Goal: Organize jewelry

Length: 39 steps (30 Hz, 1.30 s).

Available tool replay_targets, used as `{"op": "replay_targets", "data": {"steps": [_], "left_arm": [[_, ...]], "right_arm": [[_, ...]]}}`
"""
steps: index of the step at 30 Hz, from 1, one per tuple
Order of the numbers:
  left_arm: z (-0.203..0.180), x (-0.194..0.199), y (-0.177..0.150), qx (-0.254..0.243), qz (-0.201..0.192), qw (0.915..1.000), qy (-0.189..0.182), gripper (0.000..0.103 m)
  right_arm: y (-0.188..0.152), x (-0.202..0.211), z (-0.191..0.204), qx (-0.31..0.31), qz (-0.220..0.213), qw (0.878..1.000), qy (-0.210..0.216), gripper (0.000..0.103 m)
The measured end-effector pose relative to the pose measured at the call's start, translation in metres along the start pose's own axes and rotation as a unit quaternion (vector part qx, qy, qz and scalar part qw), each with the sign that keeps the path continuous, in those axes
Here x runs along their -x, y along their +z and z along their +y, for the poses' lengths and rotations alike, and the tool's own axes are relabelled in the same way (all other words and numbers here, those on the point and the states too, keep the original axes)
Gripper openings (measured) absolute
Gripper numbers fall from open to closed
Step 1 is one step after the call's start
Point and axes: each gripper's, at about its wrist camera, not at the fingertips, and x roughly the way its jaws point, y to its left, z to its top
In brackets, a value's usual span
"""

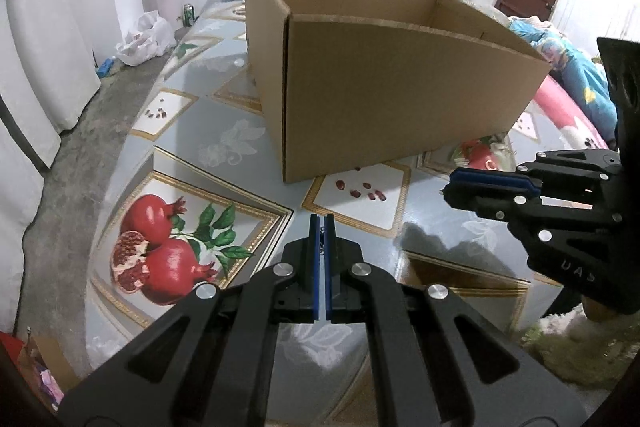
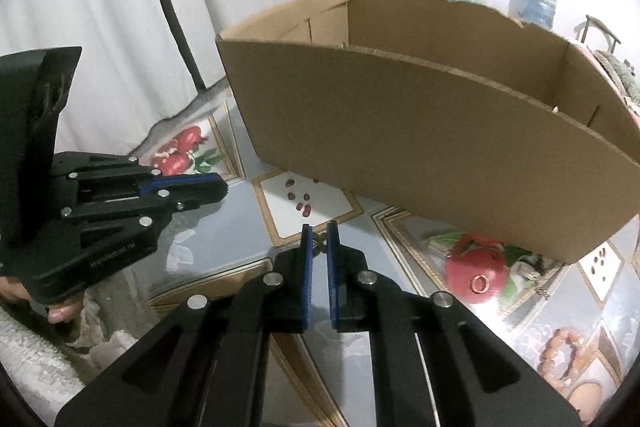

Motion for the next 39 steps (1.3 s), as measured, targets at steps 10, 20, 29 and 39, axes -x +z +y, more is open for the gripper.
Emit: {"op": "replay_targets", "data": {"steps": [10, 20, 29, 39], "left_arm": [[-0.021, 0.069, 0.038, -0.027, -0.076, 0.9967, -0.004, 0.001], [-0.053, 0.070, 0.125, -0.063, -0.138, 0.9853, -0.079, 0.001], [-0.069, -0.040, 0.171, -0.002, 0.003, 0.9879, -0.155, 0.001], [-0.052, -0.074, 0.164, 0.051, 0.061, 0.9806, -0.179, 0.025]], "right_arm": [[0.017, 0.058, -0.017, -0.007, -0.085, 0.996, 0.034, 0.007], [0.068, 0.097, -0.084, -0.042, -0.170, 0.985, 0.007, 0.007], [0.103, 0.037, -0.154, -0.104, -0.074, 0.991, 0.027, 0.007], [0.115, 0.011, -0.182, -0.123, -0.043, 0.991, 0.016, 0.008]]}}
